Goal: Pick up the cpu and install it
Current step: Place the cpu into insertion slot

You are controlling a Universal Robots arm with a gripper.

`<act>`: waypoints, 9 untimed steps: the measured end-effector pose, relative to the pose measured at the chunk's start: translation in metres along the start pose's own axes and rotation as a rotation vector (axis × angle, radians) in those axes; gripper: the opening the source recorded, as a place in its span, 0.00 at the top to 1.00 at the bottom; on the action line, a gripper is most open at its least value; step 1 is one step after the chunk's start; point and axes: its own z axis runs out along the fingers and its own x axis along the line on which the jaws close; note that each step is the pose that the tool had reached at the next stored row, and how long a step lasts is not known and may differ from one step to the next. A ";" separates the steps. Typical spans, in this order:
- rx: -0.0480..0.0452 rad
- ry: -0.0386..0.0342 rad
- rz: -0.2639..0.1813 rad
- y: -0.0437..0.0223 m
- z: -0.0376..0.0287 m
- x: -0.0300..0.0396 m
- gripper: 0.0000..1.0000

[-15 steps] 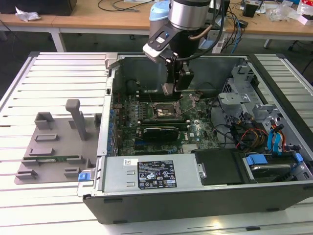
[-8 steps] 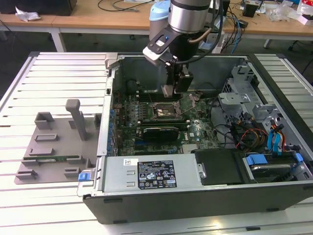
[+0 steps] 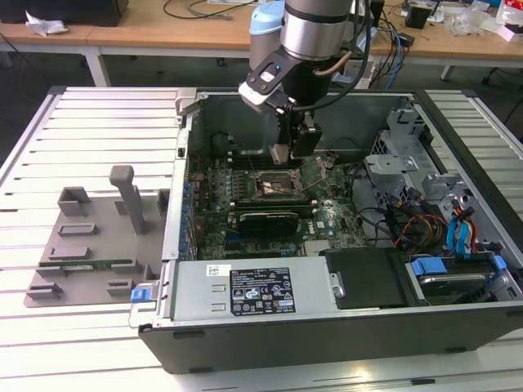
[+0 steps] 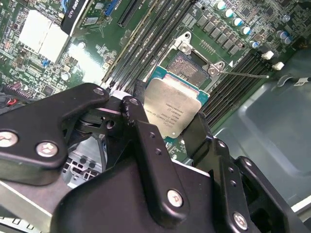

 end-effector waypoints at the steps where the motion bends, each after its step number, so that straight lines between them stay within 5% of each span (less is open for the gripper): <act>1: 0.0001 0.0000 0.000 0.0000 0.0010 0.0000 0.45; 9: 0.0003 0.0005 0.013 0.0006 0.0138 0.0005 0.45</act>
